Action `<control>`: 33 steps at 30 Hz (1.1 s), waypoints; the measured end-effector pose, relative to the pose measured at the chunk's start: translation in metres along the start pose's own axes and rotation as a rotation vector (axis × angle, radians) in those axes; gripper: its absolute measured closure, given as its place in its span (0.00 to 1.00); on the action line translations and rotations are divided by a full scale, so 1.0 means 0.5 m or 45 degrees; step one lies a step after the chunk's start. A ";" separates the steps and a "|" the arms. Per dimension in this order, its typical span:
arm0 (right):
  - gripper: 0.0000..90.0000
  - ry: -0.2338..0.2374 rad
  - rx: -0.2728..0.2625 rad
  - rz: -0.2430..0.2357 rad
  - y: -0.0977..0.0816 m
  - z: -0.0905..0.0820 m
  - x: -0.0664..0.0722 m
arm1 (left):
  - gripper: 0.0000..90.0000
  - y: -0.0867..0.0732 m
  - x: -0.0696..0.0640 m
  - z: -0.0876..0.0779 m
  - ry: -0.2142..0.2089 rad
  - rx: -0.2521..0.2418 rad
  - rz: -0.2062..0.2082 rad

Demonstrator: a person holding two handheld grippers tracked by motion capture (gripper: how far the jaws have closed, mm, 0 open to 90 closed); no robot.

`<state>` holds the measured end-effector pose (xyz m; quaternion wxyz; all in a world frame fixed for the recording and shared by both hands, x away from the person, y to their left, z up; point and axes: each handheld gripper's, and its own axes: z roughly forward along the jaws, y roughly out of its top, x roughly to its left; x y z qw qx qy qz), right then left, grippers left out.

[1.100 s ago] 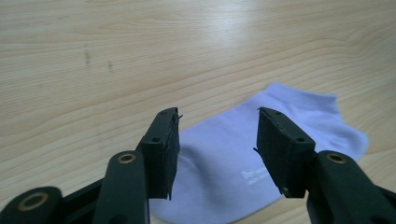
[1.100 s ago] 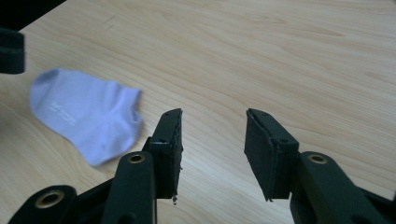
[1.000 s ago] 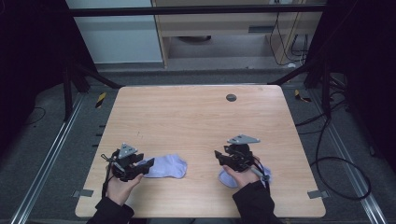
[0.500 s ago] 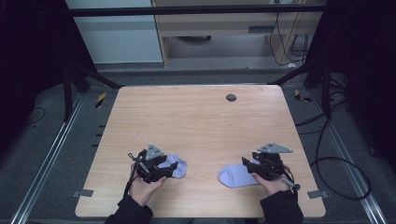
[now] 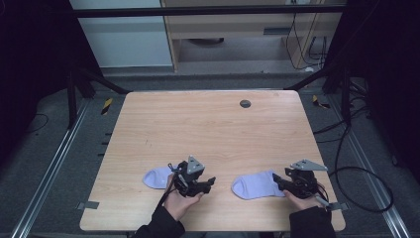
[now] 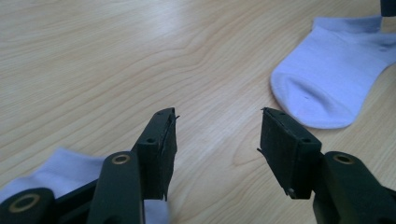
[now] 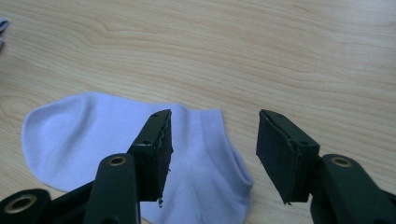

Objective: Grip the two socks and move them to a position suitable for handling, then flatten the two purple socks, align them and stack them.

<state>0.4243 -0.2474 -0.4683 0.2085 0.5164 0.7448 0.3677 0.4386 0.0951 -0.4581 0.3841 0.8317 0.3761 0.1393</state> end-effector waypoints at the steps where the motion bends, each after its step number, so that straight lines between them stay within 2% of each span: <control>1: 0.51 0.000 0.000 0.000 0.000 0.000 0.000 | 0.50 0.000 0.000 0.000 0.000 0.000 0.000; 2: 0.50 -0.007 0.005 0.006 -0.004 -0.001 -0.006 | 0.50 0.003 -0.012 0.010 -0.012 0.008 0.010; 3: 0.50 -0.007 0.005 0.006 -0.004 -0.001 -0.006 | 0.50 0.003 -0.012 0.010 -0.012 0.008 0.010; 7: 0.50 -0.012 0.020 0.016 -0.010 -0.001 -0.016 | 0.50 0.011 -0.040 0.035 -0.045 0.026 0.039; 12: 0.51 -0.013 0.060 0.021 -0.014 0.004 -0.018 | 0.51 0.018 -0.060 0.058 -0.047 0.048 0.061; 14: 0.53 -0.017 0.063 0.003 -0.016 0.007 -0.020 | 0.52 0.021 -0.070 0.072 -0.055 0.052 0.057; 19: 0.56 -0.020 0.088 0.001 -0.019 0.011 -0.021 | 0.56 0.024 -0.081 0.092 -0.065 0.062 0.057; 25: 0.62 -0.014 0.151 -0.001 -0.026 0.021 -0.021 | 0.59 0.026 -0.096 0.123 -0.086 0.092 0.065; 30: 0.69 -0.020 0.178 -0.006 -0.030 0.028 -0.027 | 0.67 0.024 -0.098 0.136 -0.074 0.135 0.056; 33: 0.72 -0.019 0.198 -0.005 -0.032 0.031 -0.028 | 0.73 0.022 -0.096 0.138 -0.068 0.138 0.046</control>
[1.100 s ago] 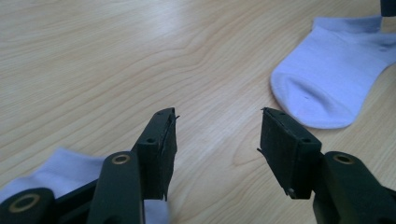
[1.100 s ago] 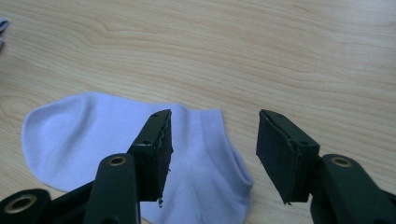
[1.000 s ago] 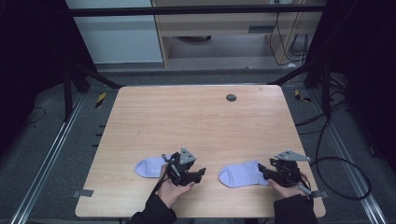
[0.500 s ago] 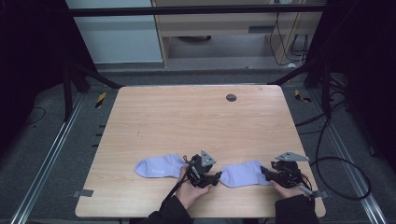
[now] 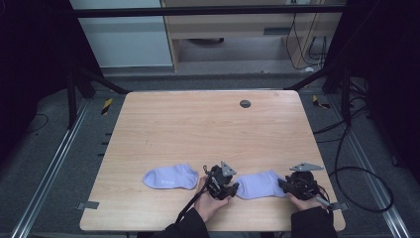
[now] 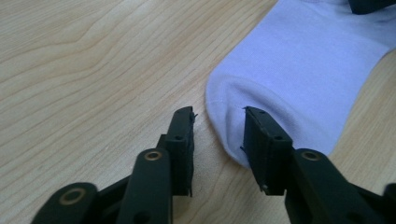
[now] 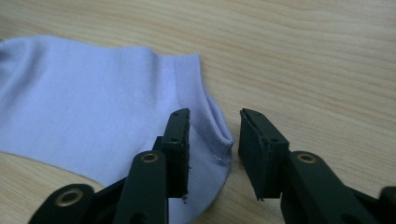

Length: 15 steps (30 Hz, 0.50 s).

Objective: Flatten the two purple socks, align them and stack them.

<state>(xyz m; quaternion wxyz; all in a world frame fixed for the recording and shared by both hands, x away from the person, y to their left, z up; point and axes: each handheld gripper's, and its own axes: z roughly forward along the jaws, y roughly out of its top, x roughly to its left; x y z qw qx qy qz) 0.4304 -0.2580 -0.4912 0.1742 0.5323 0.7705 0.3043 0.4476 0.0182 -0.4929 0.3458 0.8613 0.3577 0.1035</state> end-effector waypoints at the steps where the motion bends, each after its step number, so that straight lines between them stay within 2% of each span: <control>1: 0.77 -0.006 0.011 -0.007 -0.001 0.002 0.000 | 0.76 -0.001 0.001 0.000 -0.003 -0.001 -0.008; 2: 0.77 -0.006 0.011 -0.007 -0.001 0.002 0.000 | 0.78 -0.001 0.001 0.000 -0.003 -0.001 -0.008; 4: 0.87 0.008 0.020 -0.003 0.001 0.002 0.003 | 0.82 0.000 0.002 -0.001 0.000 0.002 -0.011; 6: 0.94 -0.002 0.030 -0.018 0.003 0.001 0.006 | 0.89 0.000 0.002 0.000 0.001 0.004 -0.020; 9: 0.96 0.017 0.034 -0.021 0.005 -0.001 0.008 | 0.97 0.001 0.002 -0.001 -0.020 0.012 -0.021; 12: 0.96 0.028 0.023 -0.024 0.007 -0.008 0.011 | 0.98 0.001 0.003 -0.006 -0.027 0.002 -0.016; 14: 0.96 0.038 -0.003 -0.029 0.011 -0.019 0.015 | 0.98 0.002 0.007 -0.017 -0.037 -0.003 -0.010; 15: 0.96 0.048 -0.037 -0.029 0.018 -0.032 0.023 | 0.98 0.003 0.012 -0.030 -0.041 -0.010 -0.006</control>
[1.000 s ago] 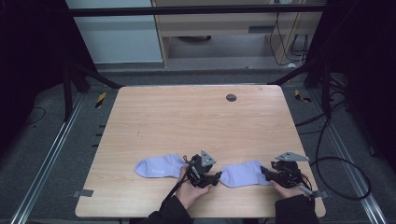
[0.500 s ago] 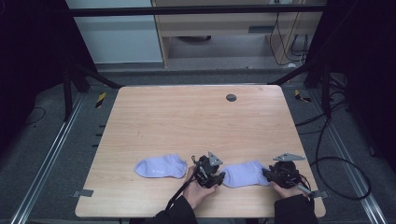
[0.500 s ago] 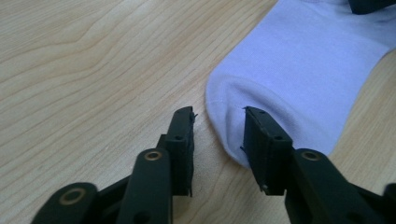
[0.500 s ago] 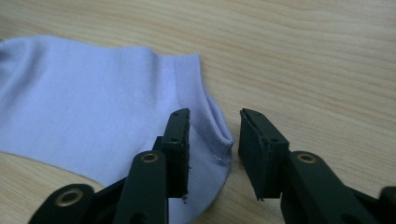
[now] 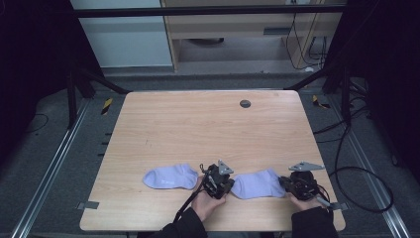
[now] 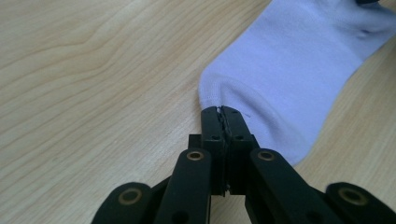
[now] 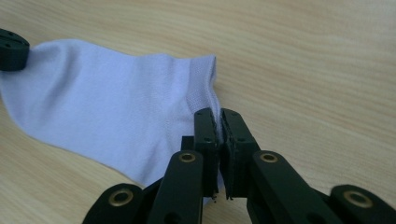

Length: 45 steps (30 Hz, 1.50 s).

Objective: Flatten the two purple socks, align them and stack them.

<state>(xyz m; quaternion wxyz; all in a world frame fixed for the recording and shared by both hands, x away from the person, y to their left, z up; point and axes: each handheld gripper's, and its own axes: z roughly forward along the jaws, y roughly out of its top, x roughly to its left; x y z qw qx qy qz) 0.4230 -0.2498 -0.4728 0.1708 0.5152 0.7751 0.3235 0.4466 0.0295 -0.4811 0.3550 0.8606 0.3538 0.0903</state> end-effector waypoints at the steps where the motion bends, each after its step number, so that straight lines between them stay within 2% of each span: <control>1: 0.96 0.006 -0.007 -0.004 0.003 -0.004 0.003 | 0.98 0.001 0.003 -0.009 0.002 -0.009 -0.002; 7: 0.96 0.028 -0.041 -0.030 0.015 -0.018 0.029 | 0.98 -0.002 0.017 -0.044 -0.009 -0.014 0.007; 9: 0.96 0.050 -0.054 -0.042 0.021 -0.023 0.044 | 0.98 -0.010 0.023 -0.067 -0.003 -0.013 0.022; 12: 0.96 0.076 -0.065 -0.049 0.026 -0.026 0.056 | 0.98 -0.017 0.031 -0.083 -0.004 -0.014 0.022; 13: 0.96 0.097 -0.072 -0.051 0.031 -0.026 0.070 | 0.98 -0.024 0.038 -0.094 -0.002 -0.008 0.022; 21: 0.96 0.187 -0.061 -0.067 0.038 -0.003 0.115 | 0.98 -0.059 0.068 -0.126 0.026 0.017 0.009; 23: 0.96 0.195 -0.056 -0.075 0.039 0.001 0.120 | 0.98 -0.069 0.076 -0.134 0.033 0.017 0.000; 24: 0.96 0.212 -0.044 -0.083 0.041 0.008 0.134 | 0.98 -0.076 0.081 -0.140 0.035 0.024 -0.003; 28: 0.96 0.248 -0.030 -0.096 0.044 0.019 0.155 | 0.98 -0.098 0.103 -0.161 0.040 0.026 -0.033; 34: 0.95 0.283 0.009 -0.113 0.043 0.038 0.180 | 0.98 -0.121 0.116 -0.161 0.046 0.062 -0.048; 45: 0.94 0.271 0.057 -0.125 0.024 0.064 0.184 | 0.98 -0.145 0.124 -0.142 0.053 0.127 -0.035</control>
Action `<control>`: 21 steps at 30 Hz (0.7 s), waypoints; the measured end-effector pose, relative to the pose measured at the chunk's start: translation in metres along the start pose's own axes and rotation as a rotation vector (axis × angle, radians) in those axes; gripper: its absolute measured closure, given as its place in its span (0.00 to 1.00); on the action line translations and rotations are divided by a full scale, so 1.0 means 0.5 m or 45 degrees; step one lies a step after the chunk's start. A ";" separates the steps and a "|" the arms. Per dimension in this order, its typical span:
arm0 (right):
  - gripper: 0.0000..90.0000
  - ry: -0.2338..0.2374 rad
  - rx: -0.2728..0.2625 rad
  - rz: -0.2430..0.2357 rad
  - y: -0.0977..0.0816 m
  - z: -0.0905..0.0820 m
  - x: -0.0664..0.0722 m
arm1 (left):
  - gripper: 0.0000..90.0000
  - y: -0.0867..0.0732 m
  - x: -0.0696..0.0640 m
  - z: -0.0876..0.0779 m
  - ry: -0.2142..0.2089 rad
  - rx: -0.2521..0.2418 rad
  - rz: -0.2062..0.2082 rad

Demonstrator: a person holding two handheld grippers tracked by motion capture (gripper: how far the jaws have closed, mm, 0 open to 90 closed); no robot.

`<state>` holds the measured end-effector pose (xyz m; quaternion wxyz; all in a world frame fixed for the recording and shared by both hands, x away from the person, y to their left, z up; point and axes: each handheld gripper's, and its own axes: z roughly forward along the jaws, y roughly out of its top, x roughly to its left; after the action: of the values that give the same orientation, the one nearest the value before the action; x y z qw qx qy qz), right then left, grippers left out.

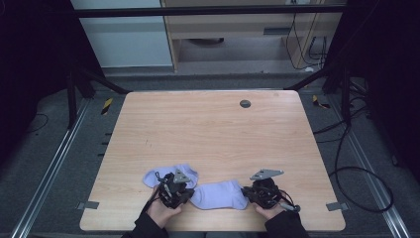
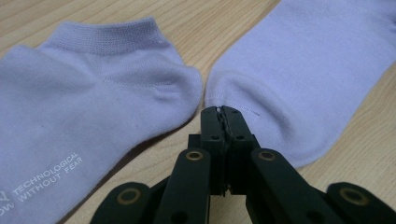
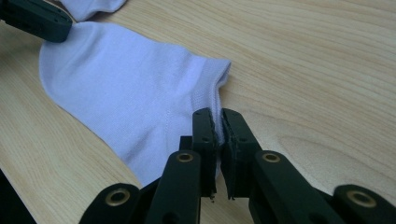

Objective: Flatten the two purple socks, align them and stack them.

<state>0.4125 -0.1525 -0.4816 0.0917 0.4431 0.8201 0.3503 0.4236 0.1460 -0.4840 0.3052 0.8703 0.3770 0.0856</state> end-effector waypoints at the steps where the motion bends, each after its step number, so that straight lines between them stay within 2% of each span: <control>1: 0.94 0.000 -0.001 -0.004 -0.001 0.000 -0.001 | 0.98 0.000 0.000 0.000 0.000 0.000 0.000; 9: 0.91 -0.008 0.013 -0.016 -0.005 0.009 0.001 | 0.94 -0.001 0.007 0.001 0.018 -0.007 -0.009; 14: 0.90 -0.016 0.016 -0.014 -0.005 0.006 0.001 | 0.86 -0.002 0.007 -0.001 0.030 -0.022 -0.020; 21: 0.81 -0.033 -0.062 0.016 0.001 -0.011 -0.004 | 0.76 0.002 0.020 -0.039 0.062 -0.112 -0.028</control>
<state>0.4113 -0.1566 -0.4773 0.1107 0.4504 0.8073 0.3650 0.4237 0.1617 -0.4686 0.3349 0.8494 0.3898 0.1199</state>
